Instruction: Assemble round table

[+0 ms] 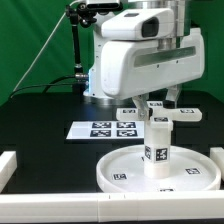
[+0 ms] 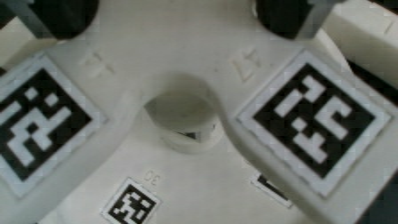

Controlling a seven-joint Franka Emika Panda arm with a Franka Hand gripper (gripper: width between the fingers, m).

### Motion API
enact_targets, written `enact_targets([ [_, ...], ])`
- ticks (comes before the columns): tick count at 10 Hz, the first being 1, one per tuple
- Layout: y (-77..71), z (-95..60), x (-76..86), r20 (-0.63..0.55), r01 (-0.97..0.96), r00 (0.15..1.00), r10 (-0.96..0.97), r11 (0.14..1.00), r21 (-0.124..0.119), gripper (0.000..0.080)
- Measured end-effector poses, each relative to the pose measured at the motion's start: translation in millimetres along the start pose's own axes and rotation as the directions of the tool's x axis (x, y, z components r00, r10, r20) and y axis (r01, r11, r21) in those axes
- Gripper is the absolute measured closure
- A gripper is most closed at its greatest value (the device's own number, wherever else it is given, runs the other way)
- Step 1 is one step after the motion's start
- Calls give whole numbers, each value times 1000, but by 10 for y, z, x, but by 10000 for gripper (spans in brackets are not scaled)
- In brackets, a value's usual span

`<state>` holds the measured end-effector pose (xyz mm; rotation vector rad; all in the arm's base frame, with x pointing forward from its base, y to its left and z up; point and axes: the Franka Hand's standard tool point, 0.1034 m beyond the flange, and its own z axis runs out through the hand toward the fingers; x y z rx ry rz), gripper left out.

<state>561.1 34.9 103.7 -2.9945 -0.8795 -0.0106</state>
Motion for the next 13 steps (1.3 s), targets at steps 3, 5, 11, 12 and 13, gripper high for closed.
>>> enact_targets([
  [3,-9,3,-12,-24,-239,971,239,971,-10,357],
  [5,-10,5,-12,-24,-376,926,376,926,-6,357],
  [11,-52,15,14,-31,-834,549,835,550,45,357],
  [12,-48,16,17,-33,-882,468,883,469,53,357],
  [13,-49,14,26,-35,-916,396,917,398,58,357],
])
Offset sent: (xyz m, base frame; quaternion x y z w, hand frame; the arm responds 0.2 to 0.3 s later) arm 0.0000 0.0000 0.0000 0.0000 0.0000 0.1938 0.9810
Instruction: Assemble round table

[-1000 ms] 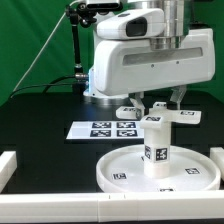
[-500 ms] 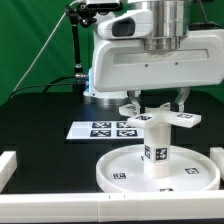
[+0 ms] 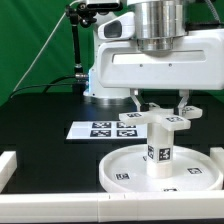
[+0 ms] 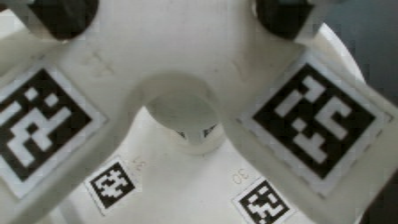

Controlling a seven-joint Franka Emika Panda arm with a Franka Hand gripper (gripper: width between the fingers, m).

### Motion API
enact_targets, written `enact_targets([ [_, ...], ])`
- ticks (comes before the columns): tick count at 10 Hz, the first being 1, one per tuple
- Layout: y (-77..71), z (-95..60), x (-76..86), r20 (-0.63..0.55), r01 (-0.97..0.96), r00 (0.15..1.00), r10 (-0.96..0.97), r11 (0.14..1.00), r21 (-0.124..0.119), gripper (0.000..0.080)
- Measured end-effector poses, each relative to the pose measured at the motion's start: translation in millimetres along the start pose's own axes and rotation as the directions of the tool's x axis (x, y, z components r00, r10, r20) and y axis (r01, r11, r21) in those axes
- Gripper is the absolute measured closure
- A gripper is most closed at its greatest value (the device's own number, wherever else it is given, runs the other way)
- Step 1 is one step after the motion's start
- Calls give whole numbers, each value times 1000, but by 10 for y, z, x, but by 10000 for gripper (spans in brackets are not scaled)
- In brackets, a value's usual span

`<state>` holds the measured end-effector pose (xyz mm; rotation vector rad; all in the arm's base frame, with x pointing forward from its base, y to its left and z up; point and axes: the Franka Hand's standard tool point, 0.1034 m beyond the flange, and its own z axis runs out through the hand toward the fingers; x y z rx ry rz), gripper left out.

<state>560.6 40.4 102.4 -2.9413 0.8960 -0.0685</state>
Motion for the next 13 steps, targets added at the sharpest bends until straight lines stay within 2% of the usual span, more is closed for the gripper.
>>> enact_targets([
  [3,2,2,-2,3,-251,968,251,968,4,357],
  [6,15,10,5,23,-550,835,550,835,26,357],
  [8,8,11,4,30,-699,715,699,714,26,357],
  [10,8,11,4,30,-799,601,799,601,20,357],
  [11,9,11,5,32,-808,589,808,588,20,357],
  [12,13,11,10,40,-841,540,840,540,20,357],
  [13,15,12,10,40,-840,543,839,542,20,357],
])
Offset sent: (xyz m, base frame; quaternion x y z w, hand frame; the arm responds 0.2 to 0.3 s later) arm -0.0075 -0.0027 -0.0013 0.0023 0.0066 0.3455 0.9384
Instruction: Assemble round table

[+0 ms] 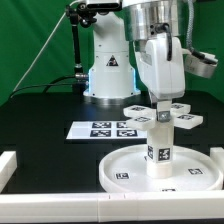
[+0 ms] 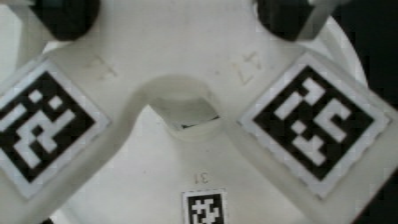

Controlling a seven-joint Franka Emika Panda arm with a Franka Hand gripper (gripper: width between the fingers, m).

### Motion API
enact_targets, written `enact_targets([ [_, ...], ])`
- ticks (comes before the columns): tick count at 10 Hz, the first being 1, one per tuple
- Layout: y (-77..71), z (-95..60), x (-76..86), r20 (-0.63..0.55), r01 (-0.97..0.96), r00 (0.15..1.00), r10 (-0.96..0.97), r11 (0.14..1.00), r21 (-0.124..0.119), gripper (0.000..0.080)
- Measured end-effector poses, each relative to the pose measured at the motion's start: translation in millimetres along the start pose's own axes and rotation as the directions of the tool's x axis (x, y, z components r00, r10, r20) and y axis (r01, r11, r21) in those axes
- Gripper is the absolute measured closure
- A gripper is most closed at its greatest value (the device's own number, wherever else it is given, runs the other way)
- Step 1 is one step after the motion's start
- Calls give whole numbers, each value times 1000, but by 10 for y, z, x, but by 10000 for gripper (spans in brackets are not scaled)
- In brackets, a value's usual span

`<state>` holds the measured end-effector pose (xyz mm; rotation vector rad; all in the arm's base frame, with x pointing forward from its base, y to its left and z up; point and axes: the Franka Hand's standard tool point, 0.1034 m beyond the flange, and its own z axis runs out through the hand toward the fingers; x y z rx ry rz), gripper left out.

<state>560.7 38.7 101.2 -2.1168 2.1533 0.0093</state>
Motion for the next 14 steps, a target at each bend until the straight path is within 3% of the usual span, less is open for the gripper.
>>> enact_targets([
  [1,2,2,-8,0,11,1000,-11,1000,0,233],
  [2,1,-22,-12,4,28,1000,-28,1000,-3,171],
  [5,-89,-314,-55,39,62,997,-63,998,30,154],
  [8,-77,-279,-61,37,91,995,-92,996,26,151],
  [9,-75,-275,-62,33,179,983,-180,983,28,151],
  [11,-89,-274,-90,15,473,881,-473,881,30,151],
  [14,-162,-286,-125,1,762,647,-762,647,9,151],
])
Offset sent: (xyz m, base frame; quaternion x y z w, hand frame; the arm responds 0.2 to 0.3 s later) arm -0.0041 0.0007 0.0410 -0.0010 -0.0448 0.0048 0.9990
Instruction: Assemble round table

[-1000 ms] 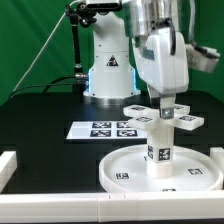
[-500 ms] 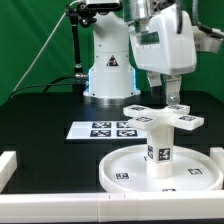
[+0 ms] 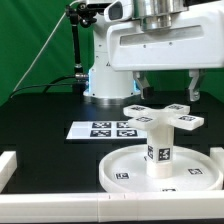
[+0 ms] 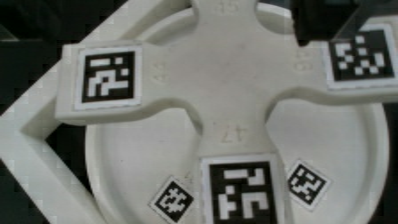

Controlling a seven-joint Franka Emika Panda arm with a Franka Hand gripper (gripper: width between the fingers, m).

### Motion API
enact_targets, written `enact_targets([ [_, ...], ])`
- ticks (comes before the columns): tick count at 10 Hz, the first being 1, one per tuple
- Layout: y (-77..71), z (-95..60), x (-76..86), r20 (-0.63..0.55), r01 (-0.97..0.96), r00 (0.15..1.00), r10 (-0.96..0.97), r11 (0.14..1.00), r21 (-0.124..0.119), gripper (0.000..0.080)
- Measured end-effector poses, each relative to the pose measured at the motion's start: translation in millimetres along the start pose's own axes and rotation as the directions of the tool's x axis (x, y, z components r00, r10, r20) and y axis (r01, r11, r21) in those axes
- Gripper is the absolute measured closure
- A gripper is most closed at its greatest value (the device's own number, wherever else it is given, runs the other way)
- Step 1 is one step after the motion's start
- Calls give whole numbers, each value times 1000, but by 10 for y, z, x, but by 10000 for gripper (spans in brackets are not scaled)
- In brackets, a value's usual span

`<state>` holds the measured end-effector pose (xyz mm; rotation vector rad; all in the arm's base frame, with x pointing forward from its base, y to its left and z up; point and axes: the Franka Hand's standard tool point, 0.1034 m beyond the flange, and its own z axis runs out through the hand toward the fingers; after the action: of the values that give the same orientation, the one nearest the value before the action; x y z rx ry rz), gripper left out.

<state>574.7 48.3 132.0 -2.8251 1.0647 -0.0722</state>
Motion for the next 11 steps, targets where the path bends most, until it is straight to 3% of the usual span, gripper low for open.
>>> enact_targets([
  [4,26,5,18,-1,320,948,-320,948,-4,151],
  [6,48,3,36,1,547,837,-547,837,-22,151],
  [8,35,-2,35,12,749,662,-750,660,-48,151],
  [11,40,10,37,33,878,478,-878,477,-51,151],
])
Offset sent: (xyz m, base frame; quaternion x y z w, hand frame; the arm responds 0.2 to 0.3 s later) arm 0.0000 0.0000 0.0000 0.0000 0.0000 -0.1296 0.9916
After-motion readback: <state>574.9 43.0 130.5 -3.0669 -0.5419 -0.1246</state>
